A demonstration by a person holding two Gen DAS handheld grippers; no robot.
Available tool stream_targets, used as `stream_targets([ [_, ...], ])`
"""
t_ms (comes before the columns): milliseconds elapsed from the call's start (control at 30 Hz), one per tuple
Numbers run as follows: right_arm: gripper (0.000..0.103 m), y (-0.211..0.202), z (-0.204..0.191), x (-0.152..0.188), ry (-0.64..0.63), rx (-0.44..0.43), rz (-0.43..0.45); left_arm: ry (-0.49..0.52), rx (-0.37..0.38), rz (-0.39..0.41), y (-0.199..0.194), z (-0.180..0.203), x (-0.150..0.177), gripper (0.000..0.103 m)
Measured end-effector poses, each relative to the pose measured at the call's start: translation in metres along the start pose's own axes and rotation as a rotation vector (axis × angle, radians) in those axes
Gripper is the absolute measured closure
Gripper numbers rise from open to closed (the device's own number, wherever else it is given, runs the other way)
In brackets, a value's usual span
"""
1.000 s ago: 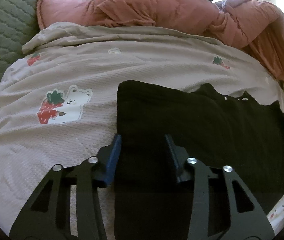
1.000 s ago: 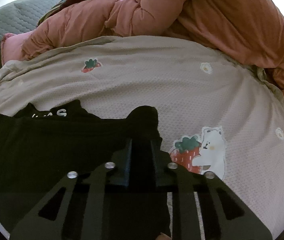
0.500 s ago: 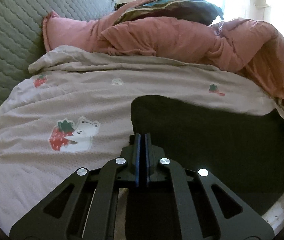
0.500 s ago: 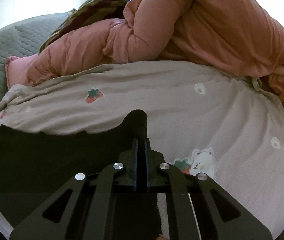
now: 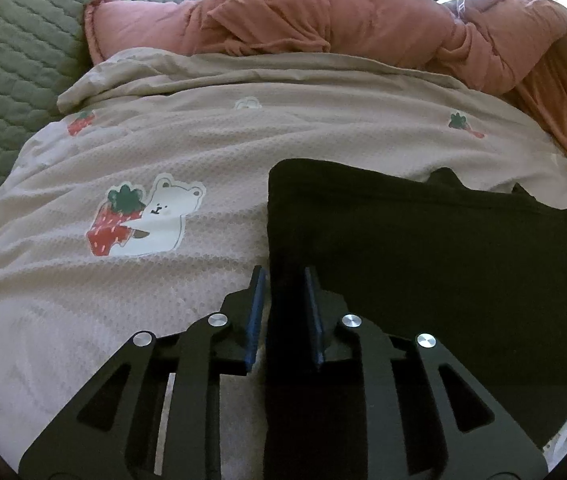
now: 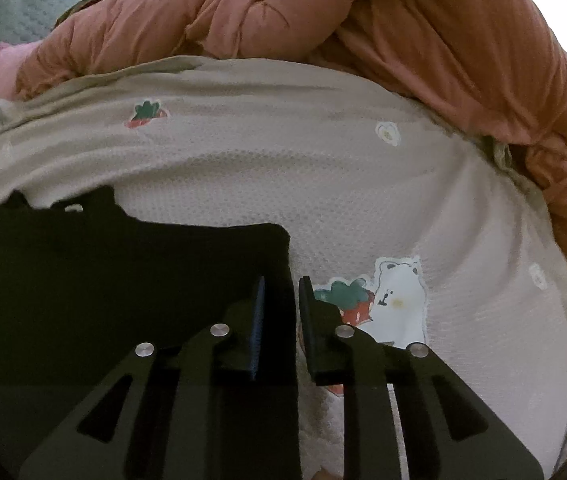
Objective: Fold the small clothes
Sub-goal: 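Lay the fold flat and open both tools, pulling them back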
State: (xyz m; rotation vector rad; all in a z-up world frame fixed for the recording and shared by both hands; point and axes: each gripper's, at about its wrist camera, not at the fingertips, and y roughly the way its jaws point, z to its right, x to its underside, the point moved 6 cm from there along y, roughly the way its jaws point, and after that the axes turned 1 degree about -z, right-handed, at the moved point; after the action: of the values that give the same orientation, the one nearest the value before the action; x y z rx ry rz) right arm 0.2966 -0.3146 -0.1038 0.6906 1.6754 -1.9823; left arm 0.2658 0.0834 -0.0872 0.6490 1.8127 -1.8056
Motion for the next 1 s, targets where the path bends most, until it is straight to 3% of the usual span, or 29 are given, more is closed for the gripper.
stream_targets([
  [133, 0.061, -0.007, 0.007, 0.002, 0.025, 0.023, -0.003, 0.001, -0.005, 0.004, -0.006, 0.001, 0.001, 0.078],
  [333, 0.045, -0.031, 0.009, 0.009, 0.068, -0.025, 0.025, 0.0, 0.006, 0.014, -0.019, 0.004, 0.002, 0.061],
  [567, 0.04, -0.069, -0.014, 0.015, 0.045, -0.107, 0.071, 0.004, 0.026, 0.038, -0.039, 0.013, 0.003, 0.045],
  [633, 0.018, -0.079, -0.019, 0.016, 0.043, -0.115, 0.092, 0.001, 0.033, 0.037, -0.044, 0.014, 0.004, 0.038],
  [1000, 0.014, -0.118, -0.043, 0.032, 0.04, -0.212, 0.127, -0.015, 0.057, 0.047, -0.068, 0.015, 0.009, 0.02],
])
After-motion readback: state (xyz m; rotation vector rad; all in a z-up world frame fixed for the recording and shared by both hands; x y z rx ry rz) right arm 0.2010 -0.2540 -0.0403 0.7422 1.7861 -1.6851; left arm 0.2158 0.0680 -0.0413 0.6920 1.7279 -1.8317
